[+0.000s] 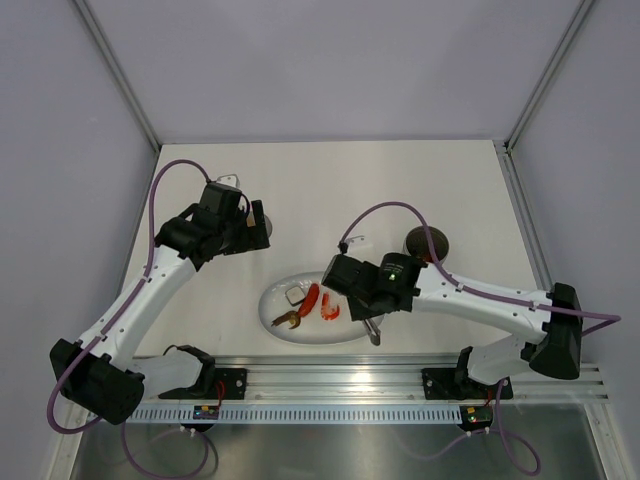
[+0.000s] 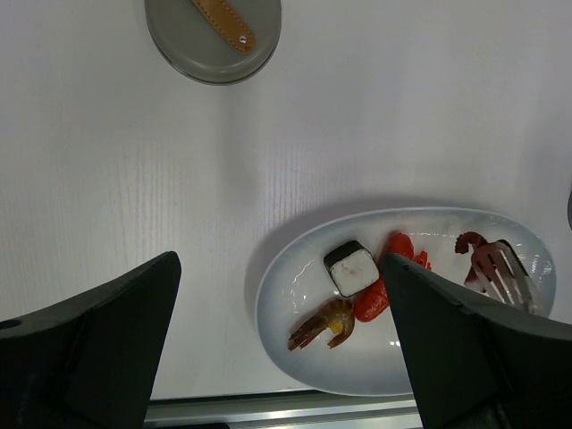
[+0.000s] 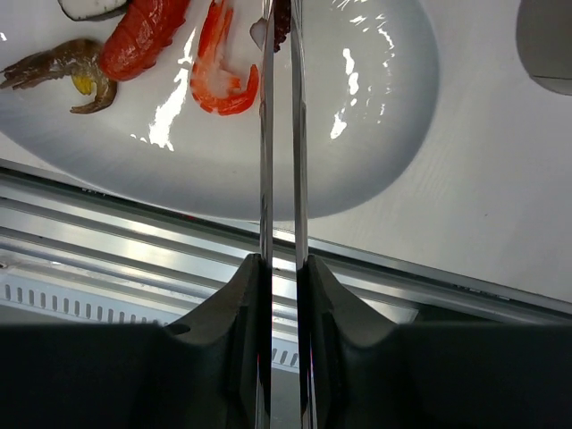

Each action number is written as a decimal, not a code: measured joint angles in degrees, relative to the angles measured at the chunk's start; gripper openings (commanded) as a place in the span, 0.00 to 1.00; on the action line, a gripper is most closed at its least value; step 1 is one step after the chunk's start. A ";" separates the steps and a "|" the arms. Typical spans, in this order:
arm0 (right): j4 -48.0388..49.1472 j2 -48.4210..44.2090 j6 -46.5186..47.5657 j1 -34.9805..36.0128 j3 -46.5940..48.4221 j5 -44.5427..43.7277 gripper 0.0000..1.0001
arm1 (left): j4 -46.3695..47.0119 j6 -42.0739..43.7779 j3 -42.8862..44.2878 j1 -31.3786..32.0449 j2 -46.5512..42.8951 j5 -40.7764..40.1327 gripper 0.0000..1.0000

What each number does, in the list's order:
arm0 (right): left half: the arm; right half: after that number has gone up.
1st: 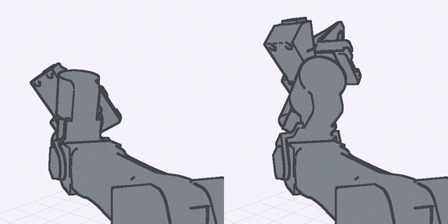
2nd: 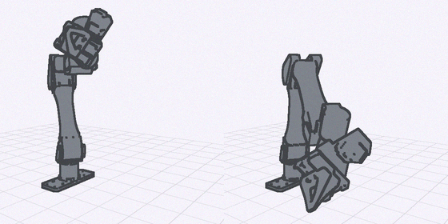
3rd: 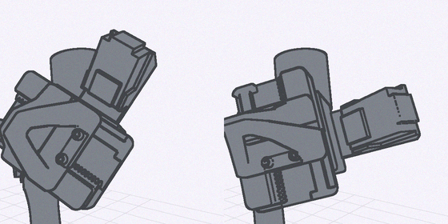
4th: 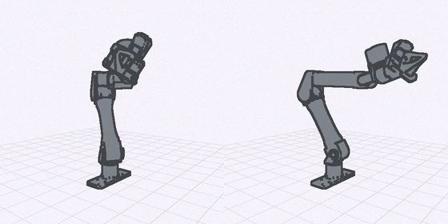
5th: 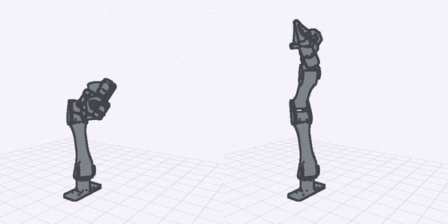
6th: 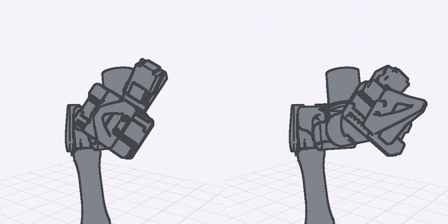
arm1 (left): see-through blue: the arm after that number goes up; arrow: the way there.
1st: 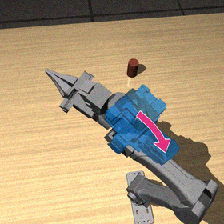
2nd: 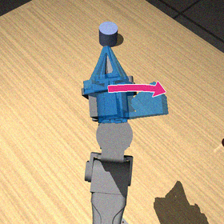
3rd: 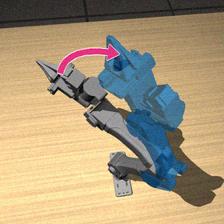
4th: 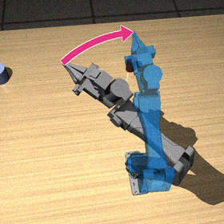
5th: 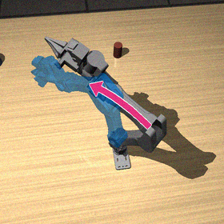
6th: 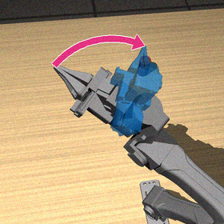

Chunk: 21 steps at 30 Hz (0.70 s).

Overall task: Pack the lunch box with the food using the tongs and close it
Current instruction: Pick up the fake food from the plate, then place the fake food in the packing box.

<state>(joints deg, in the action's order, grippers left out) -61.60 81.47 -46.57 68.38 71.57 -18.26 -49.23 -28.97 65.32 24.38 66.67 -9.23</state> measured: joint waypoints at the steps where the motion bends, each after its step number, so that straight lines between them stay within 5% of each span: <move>1: -0.72 -0.72 0.00 0.00 0.57 -0.70 0.22 | -0.02 0.00 -0.02 0.00 0.00 0.00 0.99; 21: -14.91 -12.76 -5.66 -2.14 12.37 -17.64 0.23 | 0.02 0.02 -0.02 0.00 0.02 0.42 0.99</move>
<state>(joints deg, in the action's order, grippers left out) -76.51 68.71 -52.23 66.24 83.94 -35.90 -49.21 -28.95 65.30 24.38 66.70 -8.82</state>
